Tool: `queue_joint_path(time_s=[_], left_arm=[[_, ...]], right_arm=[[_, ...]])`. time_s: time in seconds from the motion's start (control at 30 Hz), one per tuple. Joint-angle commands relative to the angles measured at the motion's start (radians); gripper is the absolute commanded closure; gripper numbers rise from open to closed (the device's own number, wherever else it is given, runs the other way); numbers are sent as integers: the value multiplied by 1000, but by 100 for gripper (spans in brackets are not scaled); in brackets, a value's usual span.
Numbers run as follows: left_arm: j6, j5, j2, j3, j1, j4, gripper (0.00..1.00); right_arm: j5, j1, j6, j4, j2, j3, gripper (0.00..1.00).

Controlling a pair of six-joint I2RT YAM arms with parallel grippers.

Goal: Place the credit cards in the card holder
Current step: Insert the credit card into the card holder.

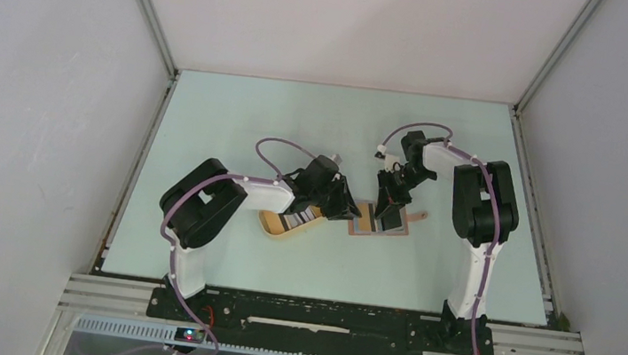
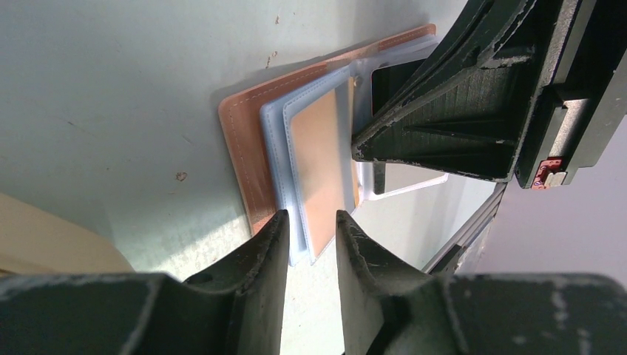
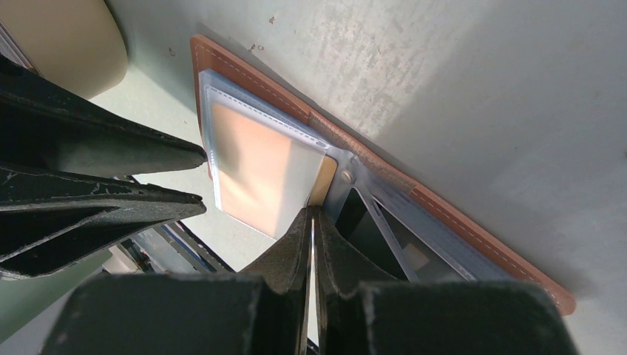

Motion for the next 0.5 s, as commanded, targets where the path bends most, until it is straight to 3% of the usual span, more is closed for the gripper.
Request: queue_joint_path(time_s=[0.0,0.47], left_arm=[[-1,-4,-24,19,2,23,66],[13,-52,-62,5,3,-9,68]], right_arm=[[53,7,-7,6,30,13,89],[51,7,-7,5,31,13,89]])
